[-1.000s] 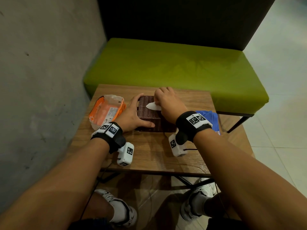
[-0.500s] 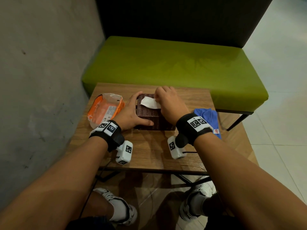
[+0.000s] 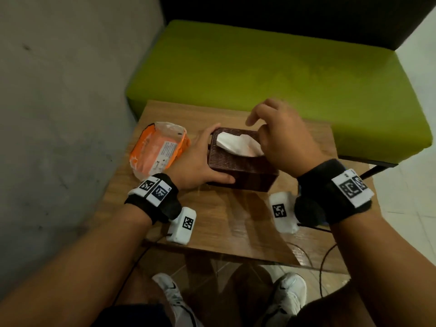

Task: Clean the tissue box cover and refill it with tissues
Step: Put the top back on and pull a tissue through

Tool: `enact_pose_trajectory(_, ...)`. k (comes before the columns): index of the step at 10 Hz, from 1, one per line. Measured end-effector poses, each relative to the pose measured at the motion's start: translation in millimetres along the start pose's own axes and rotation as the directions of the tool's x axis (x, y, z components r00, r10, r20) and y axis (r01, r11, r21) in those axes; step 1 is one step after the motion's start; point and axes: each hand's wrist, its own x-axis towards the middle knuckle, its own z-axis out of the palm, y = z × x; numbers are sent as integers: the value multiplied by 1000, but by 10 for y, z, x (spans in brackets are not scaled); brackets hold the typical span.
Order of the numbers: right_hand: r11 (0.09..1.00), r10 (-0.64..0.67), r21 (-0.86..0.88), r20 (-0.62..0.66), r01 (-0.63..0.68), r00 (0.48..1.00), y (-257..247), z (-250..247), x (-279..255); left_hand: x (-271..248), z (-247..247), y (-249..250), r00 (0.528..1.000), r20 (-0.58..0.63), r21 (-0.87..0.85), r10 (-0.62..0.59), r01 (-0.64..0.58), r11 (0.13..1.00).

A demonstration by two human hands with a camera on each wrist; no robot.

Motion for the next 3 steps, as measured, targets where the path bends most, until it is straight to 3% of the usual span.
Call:
enact_pose_trajectory(2,988,-3,151,98,-12,995,-323,-627,424,-141,-122,300,988,32,-10,-148,149,989)
enact_pose_trajectory(3,950,-46,311,17,38,999,-664,-1353,602,-419,-264,689,968,63,-133,-244,251,959)
